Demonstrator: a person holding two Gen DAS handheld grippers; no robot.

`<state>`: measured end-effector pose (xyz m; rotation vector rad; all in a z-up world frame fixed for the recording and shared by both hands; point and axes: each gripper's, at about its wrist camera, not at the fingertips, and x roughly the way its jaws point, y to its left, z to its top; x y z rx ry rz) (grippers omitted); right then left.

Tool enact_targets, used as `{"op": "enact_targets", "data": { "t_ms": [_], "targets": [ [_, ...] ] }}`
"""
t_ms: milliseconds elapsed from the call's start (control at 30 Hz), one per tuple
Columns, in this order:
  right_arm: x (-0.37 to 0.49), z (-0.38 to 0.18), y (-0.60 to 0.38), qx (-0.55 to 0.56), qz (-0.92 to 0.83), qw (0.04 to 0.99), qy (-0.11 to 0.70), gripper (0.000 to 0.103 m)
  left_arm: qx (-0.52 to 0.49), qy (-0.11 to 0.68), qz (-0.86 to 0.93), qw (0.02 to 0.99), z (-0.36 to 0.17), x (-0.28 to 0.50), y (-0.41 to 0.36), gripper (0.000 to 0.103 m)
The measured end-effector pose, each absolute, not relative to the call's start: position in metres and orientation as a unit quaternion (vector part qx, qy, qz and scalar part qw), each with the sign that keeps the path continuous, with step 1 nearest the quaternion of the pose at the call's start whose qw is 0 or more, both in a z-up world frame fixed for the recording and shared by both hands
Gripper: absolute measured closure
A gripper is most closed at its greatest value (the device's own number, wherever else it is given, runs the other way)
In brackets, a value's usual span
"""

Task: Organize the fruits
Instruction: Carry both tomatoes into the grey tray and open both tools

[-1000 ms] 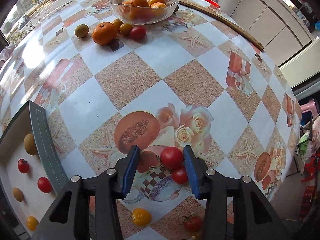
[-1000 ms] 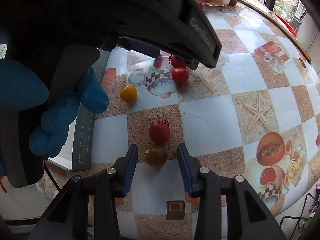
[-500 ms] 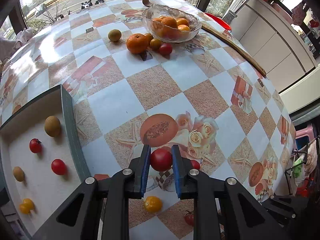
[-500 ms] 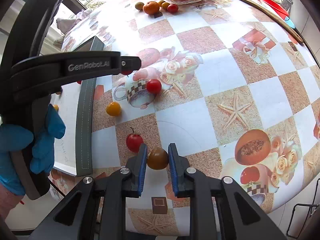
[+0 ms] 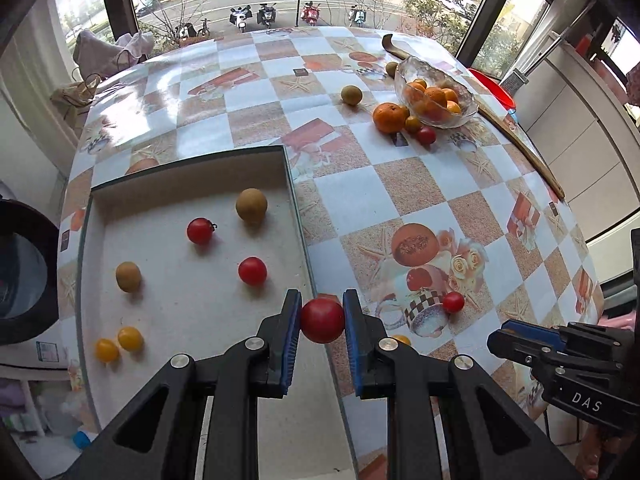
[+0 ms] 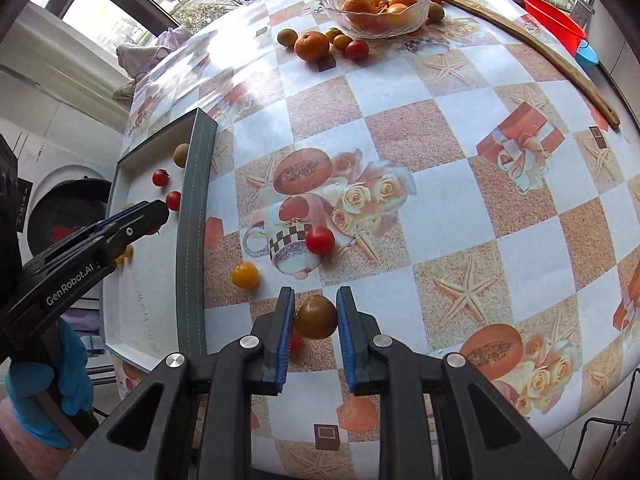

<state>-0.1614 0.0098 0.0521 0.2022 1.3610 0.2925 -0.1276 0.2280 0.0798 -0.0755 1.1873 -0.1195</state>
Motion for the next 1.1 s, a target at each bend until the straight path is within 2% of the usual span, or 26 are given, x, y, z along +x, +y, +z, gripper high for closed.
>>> {"op": "enact_targets", "data": {
  "t_ms": [633,1100],
  "targets": [
    [-0.125,0.07,0.123,0.015,0.253,0.743,0.619,0.08,-0.104,0.568,0.064,0.814,0.063,-0.185,0.321,0.08],
    [-0.121,0.059,0.177,-0.027,0.296,0.723,0.624,0.08,-0.133,0.575,0.103,0.8,0.045,-0.205,0.35,0.08]
  ]
}}
